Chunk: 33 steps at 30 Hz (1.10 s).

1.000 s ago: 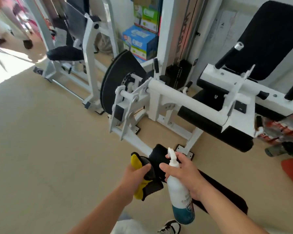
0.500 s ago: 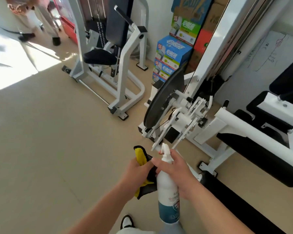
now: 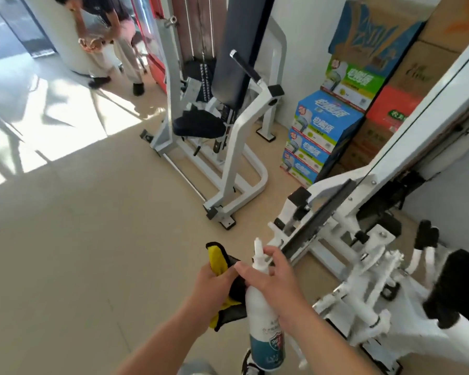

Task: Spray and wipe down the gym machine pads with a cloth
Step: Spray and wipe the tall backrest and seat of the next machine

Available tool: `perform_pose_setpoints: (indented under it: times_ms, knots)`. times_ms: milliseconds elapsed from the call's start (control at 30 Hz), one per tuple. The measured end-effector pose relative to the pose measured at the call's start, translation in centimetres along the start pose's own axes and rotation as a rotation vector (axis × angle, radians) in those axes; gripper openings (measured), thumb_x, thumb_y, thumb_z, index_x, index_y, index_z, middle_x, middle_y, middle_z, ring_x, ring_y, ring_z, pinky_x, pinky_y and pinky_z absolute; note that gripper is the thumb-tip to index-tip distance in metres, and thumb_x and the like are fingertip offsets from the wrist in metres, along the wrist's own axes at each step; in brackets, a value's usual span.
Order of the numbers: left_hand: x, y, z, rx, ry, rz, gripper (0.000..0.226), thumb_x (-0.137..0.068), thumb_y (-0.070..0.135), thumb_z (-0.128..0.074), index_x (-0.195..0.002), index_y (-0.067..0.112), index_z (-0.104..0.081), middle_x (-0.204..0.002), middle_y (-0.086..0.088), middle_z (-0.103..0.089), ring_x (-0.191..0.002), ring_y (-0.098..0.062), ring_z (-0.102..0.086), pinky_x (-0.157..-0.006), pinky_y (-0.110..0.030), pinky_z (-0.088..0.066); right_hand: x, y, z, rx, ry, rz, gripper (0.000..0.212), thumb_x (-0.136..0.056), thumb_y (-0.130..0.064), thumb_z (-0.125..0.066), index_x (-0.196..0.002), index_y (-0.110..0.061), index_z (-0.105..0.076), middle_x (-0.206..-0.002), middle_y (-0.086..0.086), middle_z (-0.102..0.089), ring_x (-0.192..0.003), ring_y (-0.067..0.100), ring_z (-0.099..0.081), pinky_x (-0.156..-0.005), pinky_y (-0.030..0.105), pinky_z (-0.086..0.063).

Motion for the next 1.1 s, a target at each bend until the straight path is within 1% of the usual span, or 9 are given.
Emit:
perform_pose_setpoints:
  times_ms: [100,300,367,467,600,800,867,1033,1100]
  knots:
    - [-3.5,3.5,1.6,0.062,0.051,0.020,0.024,-0.097,0.031,-0.069,-0.090,0.008,-0.067,-0.077,-0.006,-0.076,-0.075,-0.022,-0.075,-0.074,-0.037,-0.064,-3.9,-4.0,-1.3,0.045,-0.035,0.022,0.053,-0.066,-0.067,-0.092,-0.108,-0.058,-0.060,-0.110,0.004,-0.079,-0.102,0.026,-0.079,-0.095,0.053,-0.065]
    - [-14.4,10.0,5.5,0.079,0.079,0.027,0.015,-0.092,0.029,-0.074,-0.095,0.014,-0.071,-0.082,-0.007,-0.078,-0.086,-0.029,-0.075,-0.088,-0.053,-0.061,-14.3,-11.0,-4.8,0.000,-0.010,0.002,0.064,-0.052,-0.070,-0.092,-0.107,-0.052,-0.064,-0.107,0.010,-0.081,-0.097,0.028,-0.079,-0.093,0.050,-0.066]
    - [-19.0,13.1,7.3,0.087,0.062,0.001,0.014,-0.092,0.029,-0.074,-0.093,0.015,-0.070,-0.081,-0.008,-0.077,-0.083,-0.029,-0.075,-0.083,-0.048,-0.063,-18.4,-13.3,-6.5,-0.037,0.007,-0.006,0.053,-0.058,-0.062,-0.098,-0.099,-0.051,-0.067,-0.104,0.012,-0.081,-0.088,0.025,-0.079,-0.085,0.046,-0.067]
    - [-25.0,18.6,9.9,0.028,-0.016,-0.076,0.018,-0.092,0.029,-0.073,-0.087,0.013,-0.067,-0.075,-0.009,-0.072,-0.072,-0.023,-0.069,-0.067,-0.037,-0.058,-23.3,-17.2,-8.7,-0.086,0.047,-0.009,0.047,-0.077,-0.039,-0.099,-0.112,-0.034,-0.068,-0.099,0.012,-0.080,-0.075,0.013,-0.076,-0.066,0.027,-0.060]
    - [-31.3,26.5,12.4,-0.026,-0.068,-0.131,0.021,-0.091,0.033,-0.074,-0.087,0.013,-0.067,-0.079,-0.011,-0.072,-0.077,-0.027,-0.071,-0.073,-0.042,-0.059,-28.8,-22.9,-11.1,-0.135,0.168,0.000,0.049,-0.077,-0.042,-0.097,-0.115,-0.034,-0.067,-0.105,0.011,-0.079,-0.072,0.008,-0.074,-0.062,0.021,-0.056]
    - [-38.6,36.3,12.0,-0.059,-0.147,-0.170,0.026,-0.096,0.036,-0.068,-0.093,0.010,-0.070,-0.083,-0.014,-0.074,-0.078,-0.029,-0.072,-0.080,-0.046,-0.060,-36.2,-30.1,-10.8,-0.211,0.296,0.029,0.043,-0.080,-0.039,-0.094,-0.114,-0.028,-0.071,-0.083,0.009,-0.080,-0.071,0.013,-0.074,-0.067,0.026,-0.057]
    - [-41.0,38.9,11.6,-0.066,-0.169,-0.165,0.026,-0.098,0.038,-0.066,-0.093,0.013,-0.071,-0.083,-0.010,-0.076,-0.081,-0.027,-0.073,-0.077,-0.041,-0.060,-39.2,-31.9,-10.0,-0.224,0.310,0.040,0.040,-0.082,-0.038,-0.094,-0.113,-0.029,-0.072,-0.082,0.008,-0.079,-0.074,0.016,-0.074,-0.071,0.031,-0.059]
    - [-46.8,45.0,10.9,-0.065,-0.078,-0.189,0.024,-0.101,0.042,-0.061,-0.097,0.019,-0.067,-0.091,-0.010,-0.072,-0.086,-0.026,-0.069,-0.082,-0.041,-0.056,-47.9,-36.0,-8.3,-0.236,0.315,0.076,0.059,-0.063,-0.056,-0.099,-0.113,-0.041,-0.073,-0.098,0.007,-0.083,-0.085,0.023,-0.080,-0.078,0.041,-0.065]
    - [-49.1,47.6,10.6,-0.037,-0.039,-0.207,0.024,-0.102,0.041,-0.059,-0.099,0.018,-0.065,-0.094,-0.010,-0.071,-0.084,-0.023,-0.066,-0.074,-0.036,-0.052,-51.2,-37.7,-7.5,-0.248,0.314,0.086,0.063,-0.059,-0.062,-0.097,-0.114,-0.045,-0.071,-0.102,0.007,-0.082,-0.090,0.026,-0.081,-0.087,0.047,-0.067]
Point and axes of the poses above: each hand's wrist, its own x-axis away from the middle knuckle, its own z-axis out of the back of the hand, y = z × x, the point moved 1 cm from there along -x, towards the middle knuckle
